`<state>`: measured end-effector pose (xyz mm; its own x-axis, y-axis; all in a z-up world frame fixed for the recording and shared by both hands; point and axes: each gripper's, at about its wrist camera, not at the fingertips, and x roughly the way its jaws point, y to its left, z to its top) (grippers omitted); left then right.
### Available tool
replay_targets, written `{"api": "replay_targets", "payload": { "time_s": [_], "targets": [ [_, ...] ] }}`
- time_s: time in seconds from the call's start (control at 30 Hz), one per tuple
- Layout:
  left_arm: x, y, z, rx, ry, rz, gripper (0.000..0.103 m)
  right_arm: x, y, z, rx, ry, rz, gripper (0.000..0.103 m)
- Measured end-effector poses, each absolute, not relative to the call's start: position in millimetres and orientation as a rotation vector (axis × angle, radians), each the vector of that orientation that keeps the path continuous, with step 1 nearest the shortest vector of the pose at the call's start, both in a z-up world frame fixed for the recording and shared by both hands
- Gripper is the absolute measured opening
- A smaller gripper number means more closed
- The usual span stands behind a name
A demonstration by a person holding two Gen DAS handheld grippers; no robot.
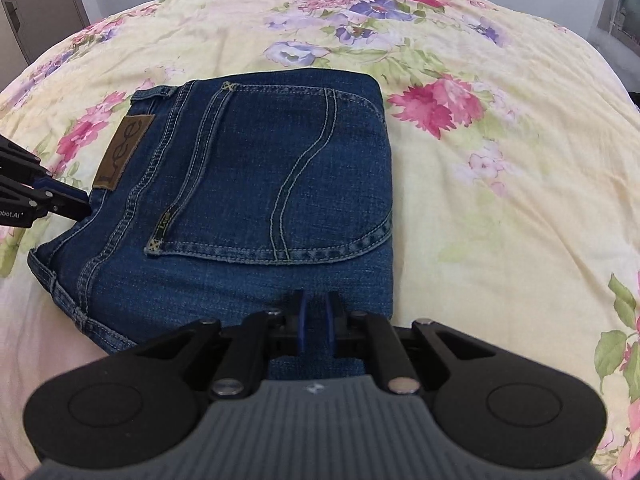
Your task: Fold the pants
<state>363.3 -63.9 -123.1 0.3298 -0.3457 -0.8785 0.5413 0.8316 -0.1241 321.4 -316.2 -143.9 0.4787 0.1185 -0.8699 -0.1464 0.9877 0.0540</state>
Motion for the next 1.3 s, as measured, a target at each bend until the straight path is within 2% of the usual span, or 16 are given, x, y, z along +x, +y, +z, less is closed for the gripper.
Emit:
{"api": "replay_targets", "payload": {
  "time_s": [0.07,0.1,0.13,0.2,0.33,0.47,0.53,0.7,0.77,0.97,1.03,1.07,1.13,1.23,1.3],
  "targets": [
    [365,-47,-112,0.114,1.066,-0.587,0.040,322,-325,-130,0.029,1.040,0.171,0.009],
    [366,-37,-107,0.050,1.046,-0.580,0.055,320,-331,-122,0.068,1.012,0.169,0.024],
    [369,-27,-103,-0.019,1.030,-0.567,0.063,319,-338,-115,0.101,0.977,0.171,0.042],
    [377,-11,-104,-0.163,1.026,-0.542,0.067,322,-349,-106,0.145,0.936,0.165,0.051],
    [387,-4,-128,-0.360,1.065,-0.498,0.073,340,-373,-119,0.277,0.978,0.127,0.054],
    [389,-17,-156,-0.371,1.105,-0.509,0.075,352,-393,-143,0.442,0.995,0.108,0.058],
    [389,-19,-164,-0.389,1.099,-0.528,0.082,358,-399,-153,0.507,1.001,0.125,0.058],
    [393,-24,-173,-0.396,1.079,-0.570,0.088,364,-400,-171,0.589,0.995,0.187,0.057],
    [393,-25,-174,-0.394,1.071,-0.584,0.087,366,-400,-176,0.598,0.981,0.202,0.057],
    [394,-25,-179,-0.411,1.045,-0.621,0.073,370,-396,-185,0.620,0.956,0.217,0.048],
    [393,-23,-178,-0.422,1.036,-0.626,0.060,371,-395,-183,0.604,0.958,0.220,0.043],
    [392,-21,-177,-0.430,1.032,-0.624,0.056,370,-394,-181,0.592,0.958,0.220,0.042],
    [392,-17,-174,-0.441,1.020,-0.619,0.040,370,-389,-175,0.561,0.960,0.218,0.034],
    [389,-13,-165,-0.428,0.999,-0.602,0.027,370,-380,-160,0.497,0.958,0.217,0.023],
    [386,-12,-158,-0.414,0.990,-0.591,0.023,369,-372,-146,0.454,0.954,0.220,0.018]
  ]
}}
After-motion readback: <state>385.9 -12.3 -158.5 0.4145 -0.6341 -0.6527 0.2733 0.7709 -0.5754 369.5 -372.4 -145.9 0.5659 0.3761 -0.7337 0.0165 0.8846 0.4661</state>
